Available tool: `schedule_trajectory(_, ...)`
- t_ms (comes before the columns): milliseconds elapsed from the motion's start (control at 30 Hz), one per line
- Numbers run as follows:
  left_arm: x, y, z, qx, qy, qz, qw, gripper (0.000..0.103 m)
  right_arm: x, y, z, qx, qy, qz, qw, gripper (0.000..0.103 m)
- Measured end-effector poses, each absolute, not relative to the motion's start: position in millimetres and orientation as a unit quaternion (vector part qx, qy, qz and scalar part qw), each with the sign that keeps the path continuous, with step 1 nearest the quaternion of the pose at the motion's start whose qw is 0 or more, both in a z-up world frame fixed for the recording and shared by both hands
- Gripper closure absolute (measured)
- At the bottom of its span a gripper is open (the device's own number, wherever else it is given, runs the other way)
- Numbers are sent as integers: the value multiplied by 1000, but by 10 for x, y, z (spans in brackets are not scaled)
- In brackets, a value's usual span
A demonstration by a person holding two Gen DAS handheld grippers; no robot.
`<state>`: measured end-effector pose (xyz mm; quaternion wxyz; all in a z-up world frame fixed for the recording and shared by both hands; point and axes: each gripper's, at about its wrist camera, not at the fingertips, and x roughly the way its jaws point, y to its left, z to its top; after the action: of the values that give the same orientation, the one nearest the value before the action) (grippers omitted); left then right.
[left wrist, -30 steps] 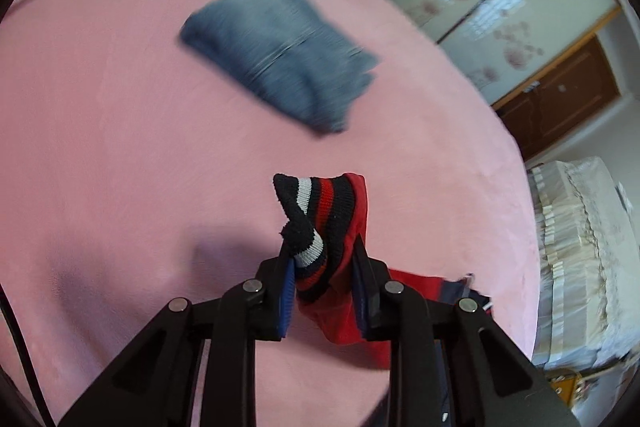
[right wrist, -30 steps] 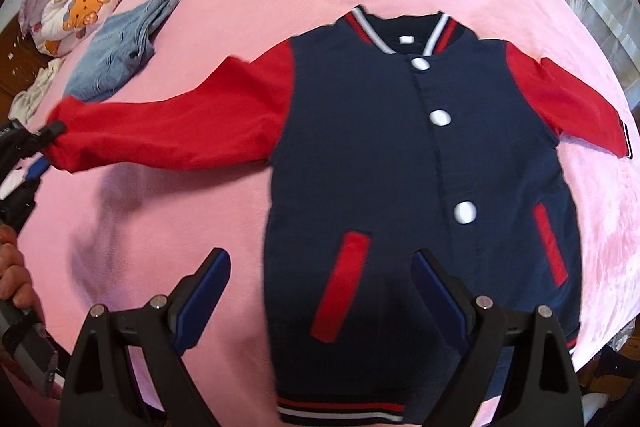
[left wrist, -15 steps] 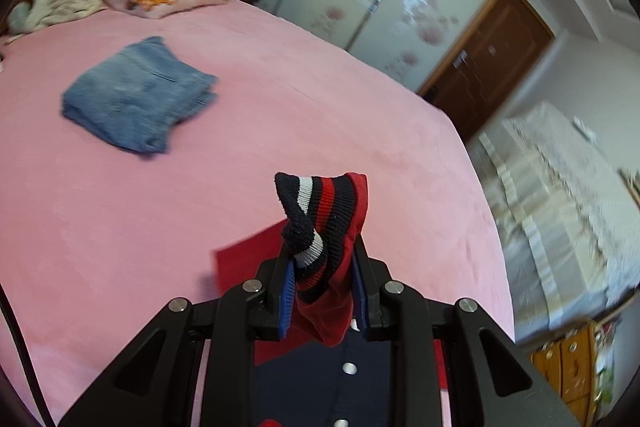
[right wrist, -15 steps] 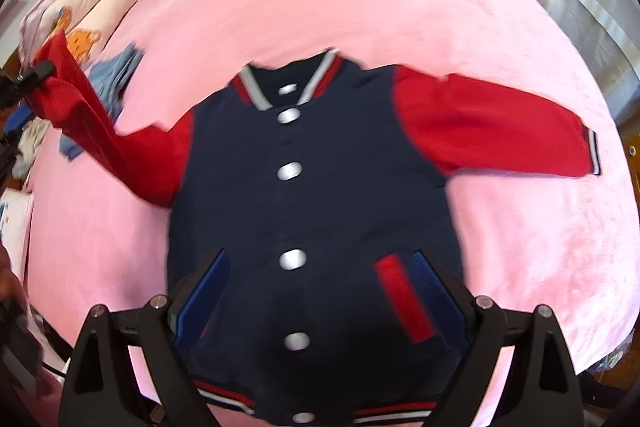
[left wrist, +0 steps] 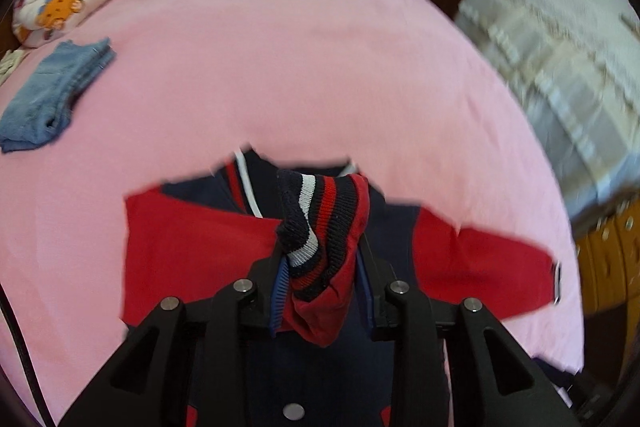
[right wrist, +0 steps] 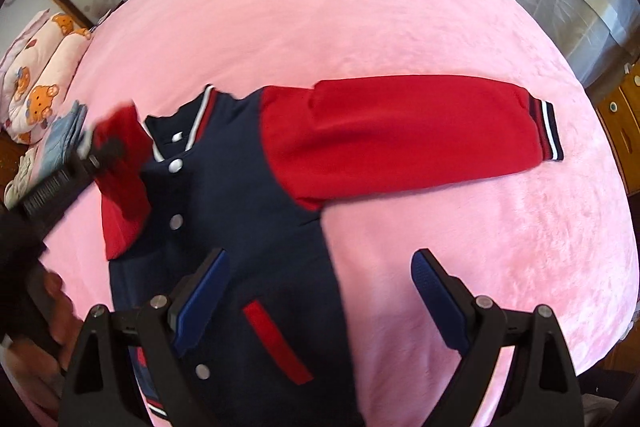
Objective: Fold large clothes
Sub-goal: 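Carry the held sleeve across the jacket body and lay it down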
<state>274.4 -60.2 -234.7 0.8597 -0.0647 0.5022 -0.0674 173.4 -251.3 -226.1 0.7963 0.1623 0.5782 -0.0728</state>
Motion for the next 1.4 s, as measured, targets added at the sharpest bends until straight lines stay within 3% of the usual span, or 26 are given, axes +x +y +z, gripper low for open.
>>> schedule_trajectory(33,2735,-664,-2436,-50,519,-63,851,59,1751,-2540,-2277,163,579,-73,796,11)
schedule_trajectory(167,2699,-705,-2541,-40,546,-59,835,35,1822,-2640,-2311,167,576,-75,796,11)
schedule_trajectory(200,2685,-659,-2528,-45,548,-55,833,23,1835,-2653,-2311,170,575,-73,797,11)
schedule_trajectory(233,2663,-596,-2483,-54,546,-50,835,21,1852,-2663,-2315,171,574,-71,798,11)
schedule_trajectory(300,2644,-450,-2385,-61,538,-37,840,21,1883,-2661,-2321,174,574,-62,798,12)
schedule_trajectory(400,2635,-194,-2291,-54,538,1,841,21,1943,-2607,-2341,188,575,-29,796,24)
schedule_trajectory(467,2632,-18,-2292,-48,543,23,838,21,2004,-2531,-2367,201,575,-2,793,27)
schedule_trajectory(700,2545,497,-2570,-6,580,101,808,21,2382,-2072,-2445,211,575,73,787,41)
schedule_trajectory(1067,2566,742,-3087,-10,640,123,759,21,3009,-1457,-2710,144,641,23,754,42)
schedule_trajectory(1100,2578,753,-3111,-12,640,122,758,21,3020,-1458,-2752,139,648,15,749,44)
schedule_trajectory(1167,2608,799,-3160,-23,646,117,754,21,3082,-1426,-2830,131,661,2,739,60)
schedule_trajectory(1200,2618,822,-3181,-27,648,115,752,21,3093,-1426,-2841,133,663,4,736,73)
schedule_trajectory(1300,2640,910,-3230,-43,652,108,749,21,3063,-1493,-2773,145,651,11,745,79)
schedule_trajectory(1400,2640,1000,-3270,-64,654,102,747,21,2953,-1642,-2623,166,612,42,772,79)
